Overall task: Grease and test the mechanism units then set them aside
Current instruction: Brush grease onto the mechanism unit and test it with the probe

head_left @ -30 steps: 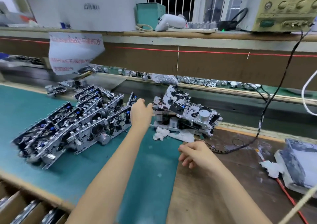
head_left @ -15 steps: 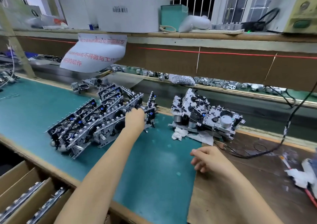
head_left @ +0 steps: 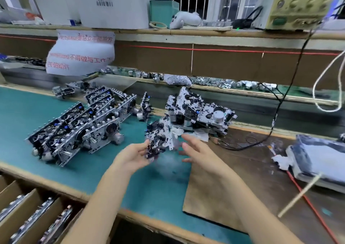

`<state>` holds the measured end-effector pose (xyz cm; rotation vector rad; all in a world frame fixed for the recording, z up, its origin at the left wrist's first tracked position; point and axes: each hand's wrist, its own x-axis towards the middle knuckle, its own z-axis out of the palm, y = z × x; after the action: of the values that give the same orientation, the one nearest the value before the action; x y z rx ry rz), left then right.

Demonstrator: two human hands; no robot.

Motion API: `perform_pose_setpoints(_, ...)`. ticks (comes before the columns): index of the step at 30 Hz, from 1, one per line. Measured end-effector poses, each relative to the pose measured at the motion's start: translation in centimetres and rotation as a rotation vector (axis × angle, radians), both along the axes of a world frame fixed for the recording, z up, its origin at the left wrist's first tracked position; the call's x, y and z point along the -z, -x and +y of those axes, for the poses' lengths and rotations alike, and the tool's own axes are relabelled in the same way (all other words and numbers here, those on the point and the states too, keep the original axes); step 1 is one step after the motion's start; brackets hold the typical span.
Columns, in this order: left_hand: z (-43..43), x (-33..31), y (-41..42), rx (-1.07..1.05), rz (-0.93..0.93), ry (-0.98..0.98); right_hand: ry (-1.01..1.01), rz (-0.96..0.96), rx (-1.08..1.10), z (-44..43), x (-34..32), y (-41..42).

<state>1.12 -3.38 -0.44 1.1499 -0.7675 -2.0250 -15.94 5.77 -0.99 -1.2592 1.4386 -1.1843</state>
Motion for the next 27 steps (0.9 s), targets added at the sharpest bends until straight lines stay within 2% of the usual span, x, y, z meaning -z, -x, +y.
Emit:
perform_pose_setpoints(2,2.5,1.0,1.9,0.020,0.157,-0.137,0.087,-0.125,0.020,0.8,0.1,-0.2)
perform_pose_setpoints(4,4.1,2.0,3.4,0.110,0.166,-0.145,0.164,-0.214,0.126,1.7,-0.2,0.3)
perform_pose_setpoints(7,5.2,3.9,5.0,0.274,-0.103,0.099,0.196,-0.384,0.205,3.1,-1.0,2.4)
perform_pose_setpoints(9,4.9,4.9,5.5,0.263,-0.121,0.273,0.156,-0.507,0.186,3.7,-1.5,3.8)
perform_pose_setpoints(11,4.7,5.6,5.7,0.295,0.058,0.299,0.096,-0.571,0.170,4.1,-1.9,4.8)
perform_pose_setpoints(15,4.7,6.5,6.0,0.342,0.464,0.100,0.040,-0.622,0.145,3.8,-1.5,6.2)
perform_pose_setpoints(18,4.6,6.9,6.3,0.267,0.546,0.086,-0.001,-0.592,0.062,3.1,-1.2,6.7)
perform_pose_setpoints(19,4.5,6.9,6.3,0.226,0.538,0.102,-0.024,-0.505,0.034,2.8,-1.3,6.9)
perform_pose_setpoints(21,4.2,7.1,6.1,0.157,0.541,0.105,-0.067,-0.110,0.059,2.1,-1.6,7.6)
perform_pose_setpoints(24,3.8,7.4,6.1,0.066,0.501,0.083,-0.068,0.572,0.403,0.1,-0.4,9.6)
perform_pose_setpoints(25,3.6,7.8,6.1,0.050,0.493,0.089,-0.105,0.739,0.460,-0.6,0.1,10.0)
perform_pose_setpoints(27,3.5,7.8,6.2,0.070,0.499,0.112,-0.226,0.942,0.410,-1.6,1.0,10.1)
